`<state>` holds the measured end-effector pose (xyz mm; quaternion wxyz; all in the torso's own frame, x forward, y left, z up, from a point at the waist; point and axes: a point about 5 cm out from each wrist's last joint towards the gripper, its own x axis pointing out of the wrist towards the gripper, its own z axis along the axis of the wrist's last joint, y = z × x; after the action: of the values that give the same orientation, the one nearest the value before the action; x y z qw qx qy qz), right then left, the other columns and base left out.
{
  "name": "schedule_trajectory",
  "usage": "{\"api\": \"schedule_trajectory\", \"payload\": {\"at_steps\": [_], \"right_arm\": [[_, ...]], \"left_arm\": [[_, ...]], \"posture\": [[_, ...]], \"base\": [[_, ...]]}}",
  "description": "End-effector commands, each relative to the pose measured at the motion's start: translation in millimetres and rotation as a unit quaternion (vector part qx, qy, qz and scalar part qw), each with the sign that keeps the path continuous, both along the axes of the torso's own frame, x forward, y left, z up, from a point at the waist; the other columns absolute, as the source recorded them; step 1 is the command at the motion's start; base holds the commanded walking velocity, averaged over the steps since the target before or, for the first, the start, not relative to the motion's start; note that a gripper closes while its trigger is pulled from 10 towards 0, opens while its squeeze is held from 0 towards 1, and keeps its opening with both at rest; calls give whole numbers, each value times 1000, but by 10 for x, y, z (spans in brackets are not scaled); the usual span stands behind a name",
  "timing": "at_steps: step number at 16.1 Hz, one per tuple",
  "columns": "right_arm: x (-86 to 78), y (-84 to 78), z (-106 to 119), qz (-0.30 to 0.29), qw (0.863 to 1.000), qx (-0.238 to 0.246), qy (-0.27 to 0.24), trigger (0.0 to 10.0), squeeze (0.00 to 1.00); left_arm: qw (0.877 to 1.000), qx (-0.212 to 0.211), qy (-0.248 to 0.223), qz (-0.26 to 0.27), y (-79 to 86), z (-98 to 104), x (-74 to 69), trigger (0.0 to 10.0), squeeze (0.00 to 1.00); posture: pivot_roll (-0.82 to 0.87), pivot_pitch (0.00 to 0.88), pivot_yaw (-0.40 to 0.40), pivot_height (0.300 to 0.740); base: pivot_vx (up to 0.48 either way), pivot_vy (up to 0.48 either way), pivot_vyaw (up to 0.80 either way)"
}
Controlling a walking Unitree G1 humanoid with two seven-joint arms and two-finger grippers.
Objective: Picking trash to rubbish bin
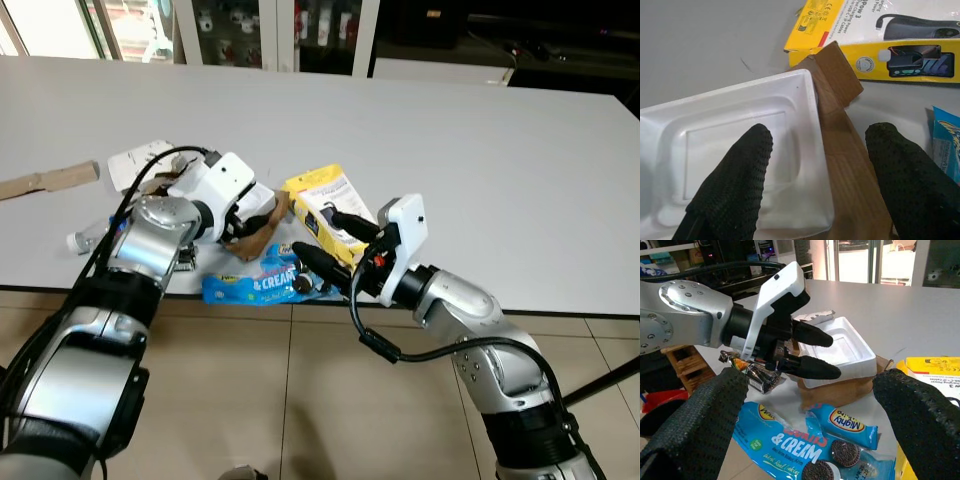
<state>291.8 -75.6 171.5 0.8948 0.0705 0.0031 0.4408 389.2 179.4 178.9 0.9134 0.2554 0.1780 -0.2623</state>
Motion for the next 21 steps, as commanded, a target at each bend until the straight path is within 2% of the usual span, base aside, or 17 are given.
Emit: {"api": "schedule_trajectory", "payload": {"at_steps": [1,5,10,17,18,19,20,21], "right_arm": [[-16,-10,15,1,1000,0,-7,10000,0],[-21,-15,8,-1,1000,-1,-5,10000,0],[-26,-25,3,-4,1000,0,-4,10000,0],[-31,-23,-4,-6,1000,2,-3,10000,0],[-33,-21,-6,-5,1000,2,-2,10000,0],[-33,-20,-7,-5,1000,2,-2,10000,0],[-33,-20,-11,-6,1000,2,-1,10000,0],[-32,-20,-13,-6,1000,2,-1,10000,0]], "left_arm": [[1000,7,-2,3,-35,17,38,10000,0],[1000,4,12,18,-60,-81,68,10000,0],[999,24,12,39,-78,-130,98,10000,0],[998,34,19,53,-77,-222,88,10000,0],[998,31,25,57,-77,-266,78,6863,0],[997,30,25,61,-77,-278,76,2157,0],[997,29,24,63,-78,-287,76,0,0],[997,29,24,64,-79,-286,77,0,0]], "posture": [[-25,73,-29,740],[-30,76,-27,740],[-34,78,-22,740],[-36,80,-20,740],[-39,79,-20,740],[-40,80,-19,740],[-39,79,-21,740],[-39,79,-21,740]], "base": [[0,0,0],[0,0,0],[0,0,0],[0,0,0],[0,0,0],[0,0,0],[0,0,0],[0,0,0]]}}
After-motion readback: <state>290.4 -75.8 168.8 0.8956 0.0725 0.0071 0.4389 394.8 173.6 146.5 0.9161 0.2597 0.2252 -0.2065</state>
